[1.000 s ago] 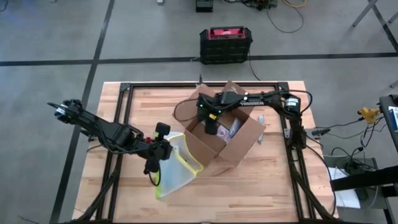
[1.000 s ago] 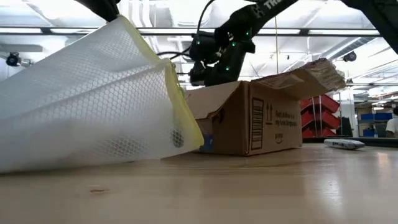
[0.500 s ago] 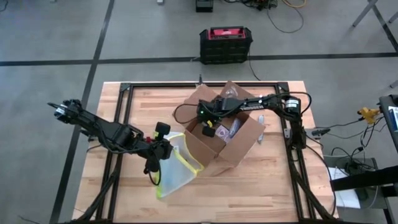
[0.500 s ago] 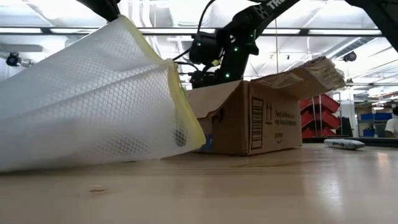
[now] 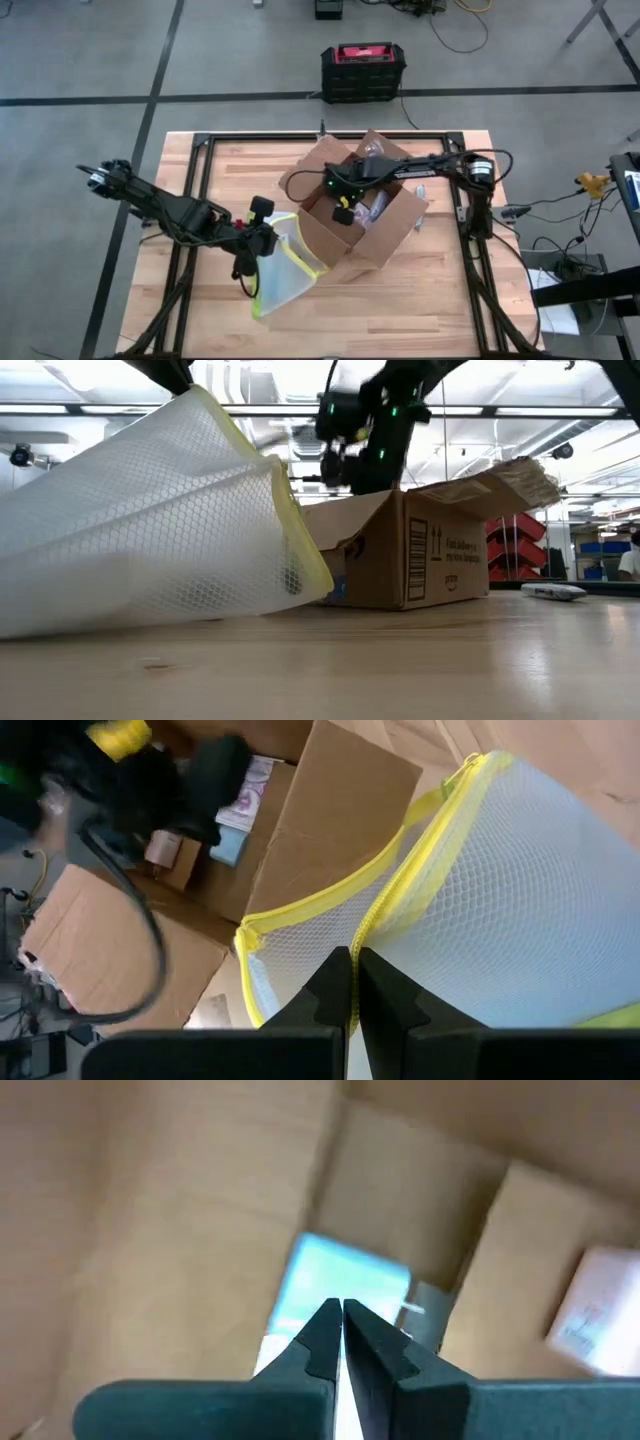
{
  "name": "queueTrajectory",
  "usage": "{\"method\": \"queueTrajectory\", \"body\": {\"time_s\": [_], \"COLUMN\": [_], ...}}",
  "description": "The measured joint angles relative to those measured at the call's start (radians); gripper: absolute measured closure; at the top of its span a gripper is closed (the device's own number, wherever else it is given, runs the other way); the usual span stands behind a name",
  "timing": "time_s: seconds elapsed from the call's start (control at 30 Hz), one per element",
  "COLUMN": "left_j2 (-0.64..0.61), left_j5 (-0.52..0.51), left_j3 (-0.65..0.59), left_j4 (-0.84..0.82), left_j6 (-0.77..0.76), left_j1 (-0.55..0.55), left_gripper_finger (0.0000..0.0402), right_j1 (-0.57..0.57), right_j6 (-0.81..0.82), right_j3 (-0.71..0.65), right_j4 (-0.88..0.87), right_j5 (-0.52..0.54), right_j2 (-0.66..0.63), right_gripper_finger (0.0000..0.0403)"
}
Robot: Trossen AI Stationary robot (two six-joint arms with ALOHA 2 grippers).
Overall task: Unpack boxes
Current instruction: Put the white charger adapter into the transparent zip lock bag
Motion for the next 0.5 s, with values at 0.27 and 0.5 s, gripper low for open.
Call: {"method": "queueTrajectory", "body": {"time_s": [0.27,0.5], "left_j2": [0.0,0.0], "left_j5": [0.0,0.006], "left_j3": [0.0,0.0], "left_j4": [0.002,0.008], "left_j6": [0.006,-0.013], "left_j1": [0.001,0.001], "left_gripper_finger": [0.0401,0.0401], "right_j1": [-0.006,-0.036], "right_j6": [-0.557,-0.605], "right_j3": [0.0,0.003], "right_j4": [-0.043,-0.042], "right_j5": [-0.035,-0.113], "right_j2": [0.007,0.059], "right_gripper_finger": [0.0389,0.0276]}}
